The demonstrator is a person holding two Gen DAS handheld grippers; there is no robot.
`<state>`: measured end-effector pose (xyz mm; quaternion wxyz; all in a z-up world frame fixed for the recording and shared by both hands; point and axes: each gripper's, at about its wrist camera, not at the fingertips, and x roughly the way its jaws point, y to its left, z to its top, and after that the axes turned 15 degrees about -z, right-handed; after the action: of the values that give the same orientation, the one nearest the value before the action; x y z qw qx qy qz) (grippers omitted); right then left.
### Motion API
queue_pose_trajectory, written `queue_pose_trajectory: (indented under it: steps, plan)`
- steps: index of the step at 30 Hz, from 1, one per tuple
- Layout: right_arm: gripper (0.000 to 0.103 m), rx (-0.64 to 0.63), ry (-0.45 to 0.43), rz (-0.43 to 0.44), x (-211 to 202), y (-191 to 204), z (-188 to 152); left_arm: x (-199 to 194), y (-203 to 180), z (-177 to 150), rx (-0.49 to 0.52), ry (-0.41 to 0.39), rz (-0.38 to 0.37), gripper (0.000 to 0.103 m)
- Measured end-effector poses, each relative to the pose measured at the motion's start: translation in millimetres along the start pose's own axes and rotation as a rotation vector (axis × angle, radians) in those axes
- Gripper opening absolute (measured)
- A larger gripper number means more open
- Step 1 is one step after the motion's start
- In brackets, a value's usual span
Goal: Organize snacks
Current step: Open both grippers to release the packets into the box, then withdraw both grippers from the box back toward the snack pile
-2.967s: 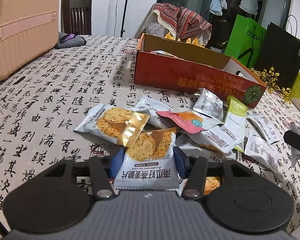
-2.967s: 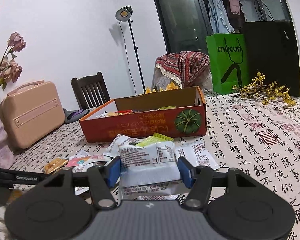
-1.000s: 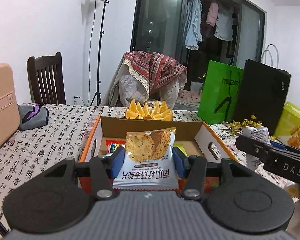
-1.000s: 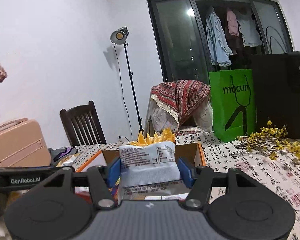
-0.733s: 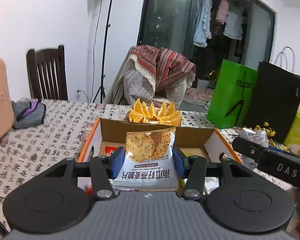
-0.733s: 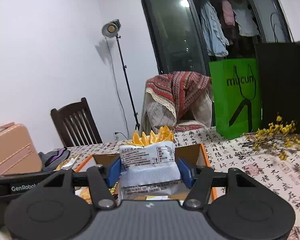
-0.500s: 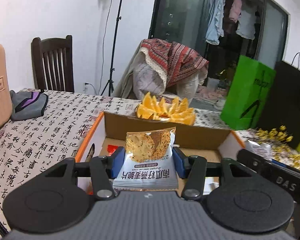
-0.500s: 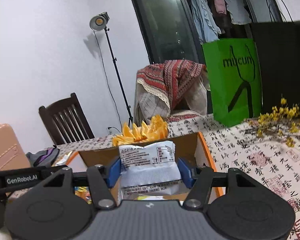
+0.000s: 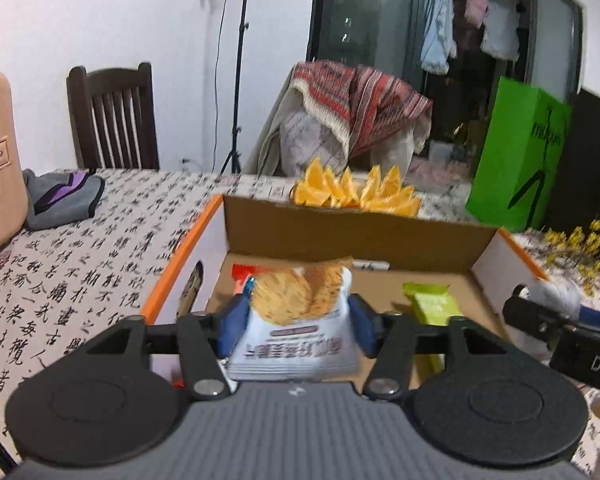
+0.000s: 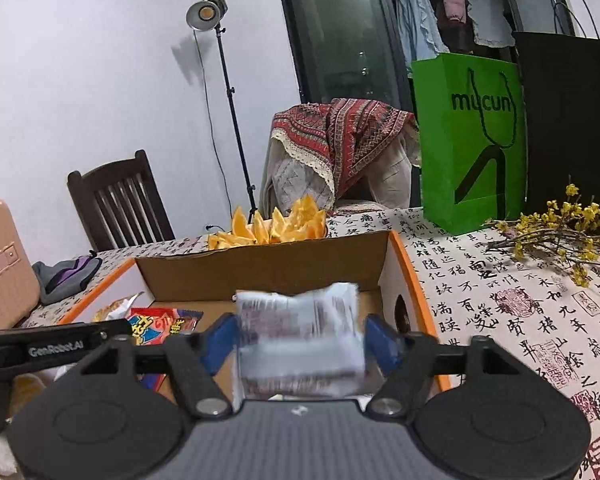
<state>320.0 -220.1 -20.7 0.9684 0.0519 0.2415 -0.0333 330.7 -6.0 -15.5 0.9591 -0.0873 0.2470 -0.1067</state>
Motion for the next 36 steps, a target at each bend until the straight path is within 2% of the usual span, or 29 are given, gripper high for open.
queue_pose_trajectory:
  steps: [1,2,3,4,5,19,28,32,36]
  plan:
    - [0.080,0.004,-0.004,-0.003,-1,-1,0,-2,-1,1,-0.002,-0.014,0.001,0.082]
    - [0.085,0.013,-0.007,-0.001,-2,-2,1,-5,-1,1,-0.005,-0.030,0.003,0.089]
    - [0.093,0.024,-0.006,0.003,-2,-3,1,-7,-1,2,-0.010,-0.046,0.006,0.101]
    - [0.096,0.034,-0.005,0.008,-2,-6,1,-10,-1,3,-0.015,-0.065,0.012,0.103]
    - [0.103,0.046,-0.005,0.013,-3,-7,1,-12,-1,3,-0.018,-0.083,0.020,0.103]
    - [0.103,0.079,-0.026,0.020,-13,-12,6,-22,-5,6,-0.024,-0.087,0.013,0.103]
    - [0.103,0.088,-0.065,0.037,-33,-17,13,-59,-23,14,0.003,-0.113,-0.020,0.103]
    - [0.103,0.081,-0.060,0.045,-44,-19,18,-81,-28,18,0.013,-0.139,-0.033,0.103]
    - [0.103,0.080,-0.055,0.071,-64,-24,22,-99,-30,15,0.020,-0.129,-0.046,0.103]
